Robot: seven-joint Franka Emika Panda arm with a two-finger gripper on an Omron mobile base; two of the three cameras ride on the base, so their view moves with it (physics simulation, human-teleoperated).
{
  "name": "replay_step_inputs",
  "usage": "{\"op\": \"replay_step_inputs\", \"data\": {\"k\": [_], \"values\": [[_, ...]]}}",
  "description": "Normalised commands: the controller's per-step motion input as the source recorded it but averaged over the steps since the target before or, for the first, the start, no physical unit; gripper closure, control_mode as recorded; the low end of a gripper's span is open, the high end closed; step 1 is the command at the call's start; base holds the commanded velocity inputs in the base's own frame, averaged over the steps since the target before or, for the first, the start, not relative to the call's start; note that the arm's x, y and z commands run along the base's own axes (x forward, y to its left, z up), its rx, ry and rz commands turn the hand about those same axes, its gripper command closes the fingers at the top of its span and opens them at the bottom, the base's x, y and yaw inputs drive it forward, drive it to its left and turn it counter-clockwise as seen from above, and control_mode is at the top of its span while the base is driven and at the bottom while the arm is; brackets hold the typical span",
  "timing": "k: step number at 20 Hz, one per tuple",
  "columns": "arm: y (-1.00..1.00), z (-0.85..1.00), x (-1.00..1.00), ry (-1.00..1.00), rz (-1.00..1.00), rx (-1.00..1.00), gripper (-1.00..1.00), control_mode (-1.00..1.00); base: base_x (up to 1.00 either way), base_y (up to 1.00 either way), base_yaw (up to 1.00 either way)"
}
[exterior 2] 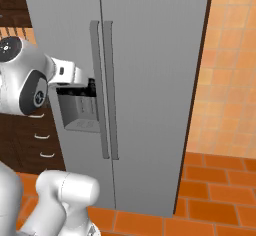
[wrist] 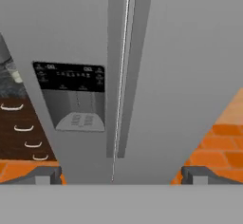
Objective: Grab a lemon wedge from the fridge and one ice cube from the ice bowl, and put them in the glass of lemonade.
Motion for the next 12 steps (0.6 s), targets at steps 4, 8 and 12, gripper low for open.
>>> {"op": "replay_step_inputs", "data": {"k": [4, 8, 12], "values": [[-0.29, -0.51, 0.97, 0.00, 0.00, -0.01, -1.00, -1.00, 0.00, 0.00, 0.00], [-0.24, -0.59, 1.00, 0.02, 0.00, 0.00, -1.00, -1.00, 0.00, 0.00, 0.00], [-0.05, -0.49, 1.00, 0.00, -0.02, 0.06, -1.00, -1.00, 0.00, 0.00, 0.00]]}}
